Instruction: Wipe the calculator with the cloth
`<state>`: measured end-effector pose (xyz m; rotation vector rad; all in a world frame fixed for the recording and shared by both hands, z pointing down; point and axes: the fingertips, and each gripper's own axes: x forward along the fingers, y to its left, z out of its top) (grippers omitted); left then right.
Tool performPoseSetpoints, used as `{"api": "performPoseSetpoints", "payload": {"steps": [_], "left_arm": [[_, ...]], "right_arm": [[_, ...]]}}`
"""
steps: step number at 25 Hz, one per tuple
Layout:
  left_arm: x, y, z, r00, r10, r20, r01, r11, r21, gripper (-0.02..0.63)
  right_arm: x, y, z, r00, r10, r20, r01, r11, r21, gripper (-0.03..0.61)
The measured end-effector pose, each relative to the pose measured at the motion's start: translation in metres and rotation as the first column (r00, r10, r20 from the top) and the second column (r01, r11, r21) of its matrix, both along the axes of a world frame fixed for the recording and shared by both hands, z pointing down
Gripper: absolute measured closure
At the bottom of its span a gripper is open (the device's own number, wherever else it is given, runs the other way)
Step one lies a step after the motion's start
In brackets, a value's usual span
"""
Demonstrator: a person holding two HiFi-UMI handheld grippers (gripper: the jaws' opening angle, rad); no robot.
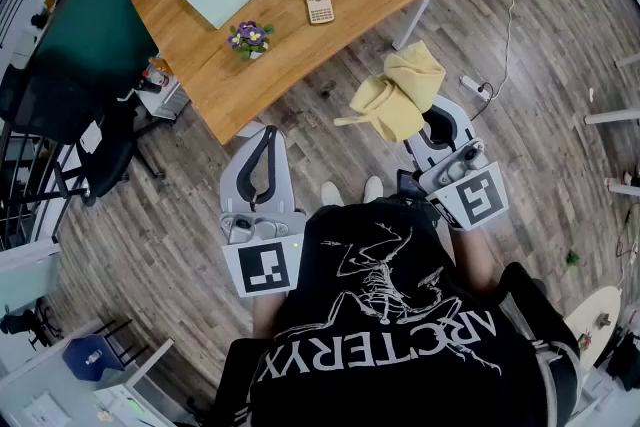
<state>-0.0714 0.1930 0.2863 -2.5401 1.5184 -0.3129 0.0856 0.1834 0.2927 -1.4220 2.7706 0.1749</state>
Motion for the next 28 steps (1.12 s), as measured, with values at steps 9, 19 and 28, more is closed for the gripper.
{"api": "performPoseSetpoints", "payload": {"steps": [9, 19, 28], "left_arm": [[0.008, -0.002, 0.002, 1.0, 0.002, 0.009, -0.001, 1.0, -0.006, 0.604], [0.036, -0.012, 0.004, 1.0, -0.027, 0.002, 0.027, 1.0, -0.002, 0.604], [0.053, -0.05, 0.014, 0.996, -0.06, 0.062, 0.06, 0.998, -0.006, 0.604]], "right_arm": [[0.009, 0.0, 0.0, 1.0, 0.001, 0.009, -0.001, 1.0, 0.001, 0.522], [0.033, -0.011, 0.001, 1.0, -0.028, 0.006, 0.028, 0.999, 0.019, 0.522], [0.048, -0.055, 0.011, 0.998, -0.066, -0.004, 0.066, 0.998, -0.013, 0.522]]}}
